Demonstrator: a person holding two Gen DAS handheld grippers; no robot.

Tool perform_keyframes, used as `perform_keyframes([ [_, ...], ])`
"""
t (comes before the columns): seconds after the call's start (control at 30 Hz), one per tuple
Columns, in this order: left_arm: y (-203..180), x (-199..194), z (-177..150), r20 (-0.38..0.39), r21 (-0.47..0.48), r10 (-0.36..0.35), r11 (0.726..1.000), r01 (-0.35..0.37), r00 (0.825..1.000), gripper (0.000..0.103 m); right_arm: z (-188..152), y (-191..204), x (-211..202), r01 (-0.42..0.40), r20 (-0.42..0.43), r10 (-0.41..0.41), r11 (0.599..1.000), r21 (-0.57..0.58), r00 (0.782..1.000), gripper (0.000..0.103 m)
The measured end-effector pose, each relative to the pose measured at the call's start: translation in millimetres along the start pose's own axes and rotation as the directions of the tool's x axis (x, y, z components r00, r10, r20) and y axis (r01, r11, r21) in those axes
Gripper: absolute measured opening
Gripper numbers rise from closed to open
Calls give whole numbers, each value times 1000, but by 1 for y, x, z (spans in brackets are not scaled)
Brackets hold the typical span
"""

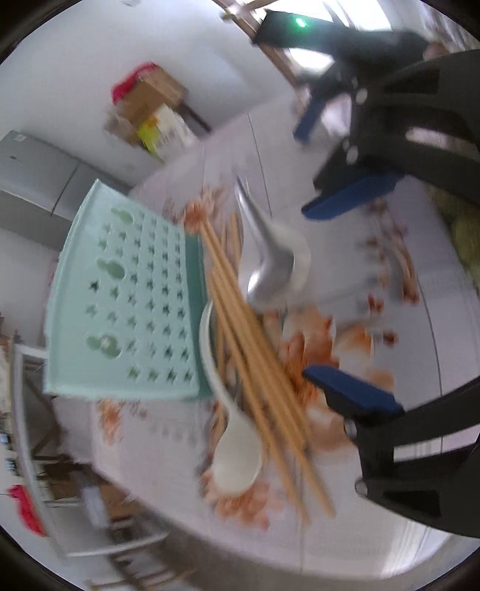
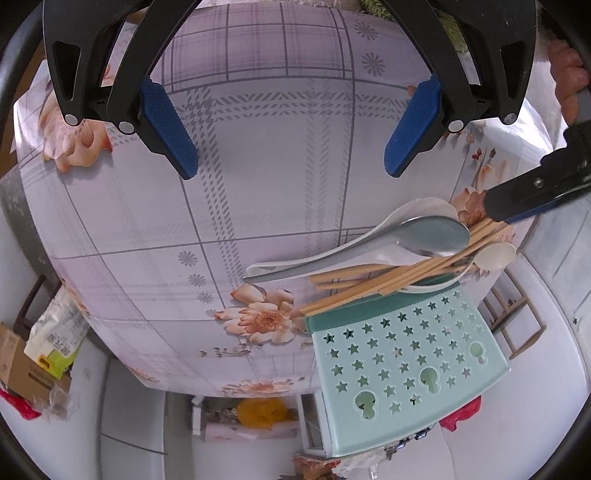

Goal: Organize utensils
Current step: 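Move the left tool to the white plastic spoon and close on it, then grasp the silver spoon handle with the right tool while the left tool holds the white spoon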

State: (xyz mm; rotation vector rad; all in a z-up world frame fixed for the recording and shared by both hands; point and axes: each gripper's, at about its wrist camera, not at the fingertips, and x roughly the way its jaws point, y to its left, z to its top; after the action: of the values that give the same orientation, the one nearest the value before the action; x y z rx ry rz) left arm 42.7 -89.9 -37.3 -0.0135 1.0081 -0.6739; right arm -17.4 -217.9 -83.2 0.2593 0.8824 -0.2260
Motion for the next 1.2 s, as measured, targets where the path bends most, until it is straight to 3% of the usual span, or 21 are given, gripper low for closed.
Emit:
perform_keyframes([
  [0.07, 4, 8, 3, -16, -54, -73, 996, 72, 997, 61, 0, -2, -1, 1, 4, -1, 1000, 12, 1000, 96],
  [0.23, 15, 28, 7, -39, -182, -168, 971, 158, 985, 41, 0, -6, -4, 7, 7, -8, 999, 32, 1000, 96],
  [0.5, 11, 55, 2, -77, -175, -148, 976, 133, 986, 14, -1, -10, -6, 18, 13, -19, 999, 50, 1000, 96],
  [0.77, 24, 33, 3, -79, -149, -131, 982, 118, 988, 4, -2, -11, -19, 41, 48, -44, 998, 48, 998, 96],
  [0.93, 37, 10, -2, -110, -146, -143, 981, 127, 984, 3, -2, -9, -41, 20, 146, -24, 999, 34, 989, 96],
  [1.1, 49, 4, -12, -118, -111, -38, 994, 25, 992, 5, -1, 5, -44, 22, 189, -12, 999, -50, 982, 96],
  [1.2, 51, 5, -13, -95, -109, -20, 994, 9, 995, 7, -1, 16, -43, -13, 177, 28, 996, -84, 984, 96],
])
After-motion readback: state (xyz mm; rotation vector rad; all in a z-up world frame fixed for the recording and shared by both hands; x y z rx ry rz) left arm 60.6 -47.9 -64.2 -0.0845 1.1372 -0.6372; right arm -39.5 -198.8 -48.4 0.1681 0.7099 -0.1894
